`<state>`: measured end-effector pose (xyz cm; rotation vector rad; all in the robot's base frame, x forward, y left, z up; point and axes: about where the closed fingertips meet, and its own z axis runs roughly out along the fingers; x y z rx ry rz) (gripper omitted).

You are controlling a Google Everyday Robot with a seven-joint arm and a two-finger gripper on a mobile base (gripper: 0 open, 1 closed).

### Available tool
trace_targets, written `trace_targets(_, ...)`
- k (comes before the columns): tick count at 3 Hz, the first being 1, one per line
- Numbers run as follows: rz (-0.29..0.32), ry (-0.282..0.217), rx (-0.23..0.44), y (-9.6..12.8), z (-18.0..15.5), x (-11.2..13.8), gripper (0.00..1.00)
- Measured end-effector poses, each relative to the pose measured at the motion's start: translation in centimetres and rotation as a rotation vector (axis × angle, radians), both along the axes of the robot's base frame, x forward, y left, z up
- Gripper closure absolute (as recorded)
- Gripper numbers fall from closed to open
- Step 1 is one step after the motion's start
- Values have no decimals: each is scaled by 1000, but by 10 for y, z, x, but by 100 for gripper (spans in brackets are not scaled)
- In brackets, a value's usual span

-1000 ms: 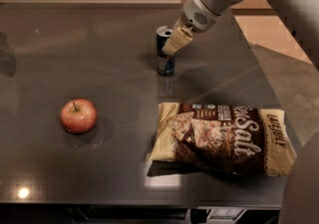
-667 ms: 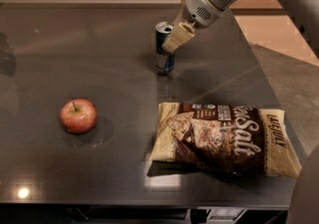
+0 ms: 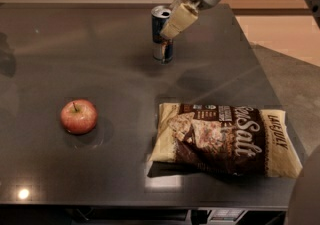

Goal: Pick redbull can

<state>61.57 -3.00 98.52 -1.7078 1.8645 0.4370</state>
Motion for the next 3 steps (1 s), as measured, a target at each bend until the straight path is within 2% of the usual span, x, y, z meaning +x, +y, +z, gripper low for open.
trace_targets(1, 59, -3, -9, 6, 22, -11, 100)
trace_targets(2, 92, -19, 10, 15, 38, -9, 100)
trace_targets(3, 89, -24, 16, 18, 38, -7, 100)
